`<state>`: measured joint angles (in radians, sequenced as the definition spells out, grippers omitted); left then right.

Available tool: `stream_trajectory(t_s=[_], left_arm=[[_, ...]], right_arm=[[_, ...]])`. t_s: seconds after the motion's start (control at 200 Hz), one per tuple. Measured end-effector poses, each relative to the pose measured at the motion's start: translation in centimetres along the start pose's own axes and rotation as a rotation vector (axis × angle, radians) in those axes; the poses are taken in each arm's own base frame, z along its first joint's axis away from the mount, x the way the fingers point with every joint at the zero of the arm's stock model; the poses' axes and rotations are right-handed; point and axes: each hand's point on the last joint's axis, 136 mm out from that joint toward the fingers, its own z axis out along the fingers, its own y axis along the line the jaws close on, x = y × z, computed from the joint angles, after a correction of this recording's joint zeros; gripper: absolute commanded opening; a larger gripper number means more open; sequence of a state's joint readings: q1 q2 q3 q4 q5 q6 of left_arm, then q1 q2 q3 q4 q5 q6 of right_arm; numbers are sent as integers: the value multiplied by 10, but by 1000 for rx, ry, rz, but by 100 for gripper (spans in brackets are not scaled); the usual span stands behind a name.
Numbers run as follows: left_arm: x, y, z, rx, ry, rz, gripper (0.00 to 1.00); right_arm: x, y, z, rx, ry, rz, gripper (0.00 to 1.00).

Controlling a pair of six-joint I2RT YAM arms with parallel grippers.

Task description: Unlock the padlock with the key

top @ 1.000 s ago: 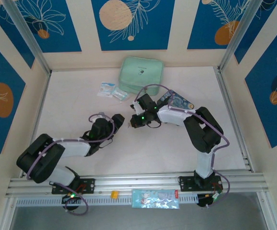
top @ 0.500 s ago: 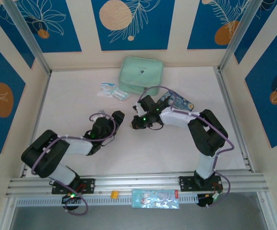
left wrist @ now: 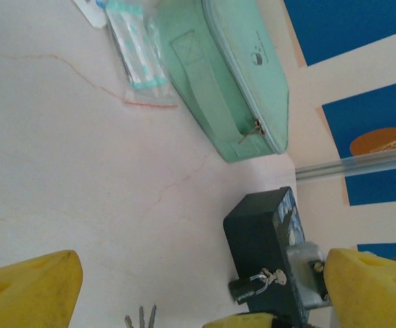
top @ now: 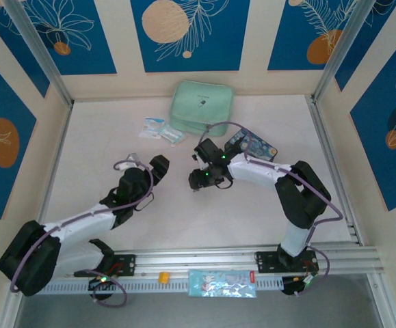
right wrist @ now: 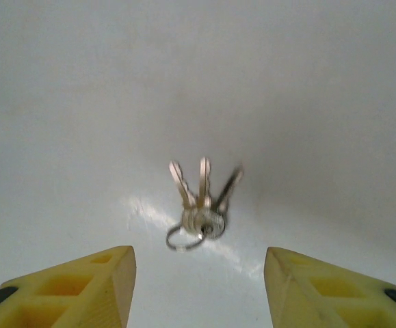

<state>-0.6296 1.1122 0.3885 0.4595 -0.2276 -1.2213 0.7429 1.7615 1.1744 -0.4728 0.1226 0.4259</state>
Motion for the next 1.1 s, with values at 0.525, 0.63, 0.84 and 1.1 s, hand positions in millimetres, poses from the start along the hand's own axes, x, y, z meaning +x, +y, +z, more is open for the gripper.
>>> stream_trajectory(t_s=[0.525,0.63,0.84,1.1], left_arm=[[-9,24,-21,-81,-49,40,92],[-10,25,-22,-82,-56,40,92],[-10,29,-23,-94,-58,43,92],[-7,27,-22,-83,-41,65,91]], right_arm=[[14,-6,43,231,96,-34,42],[16,-9,43,254,94,-16,27],[13,-16,40,253,55,31,1],[8,-13,34,28,-10,99,0]])
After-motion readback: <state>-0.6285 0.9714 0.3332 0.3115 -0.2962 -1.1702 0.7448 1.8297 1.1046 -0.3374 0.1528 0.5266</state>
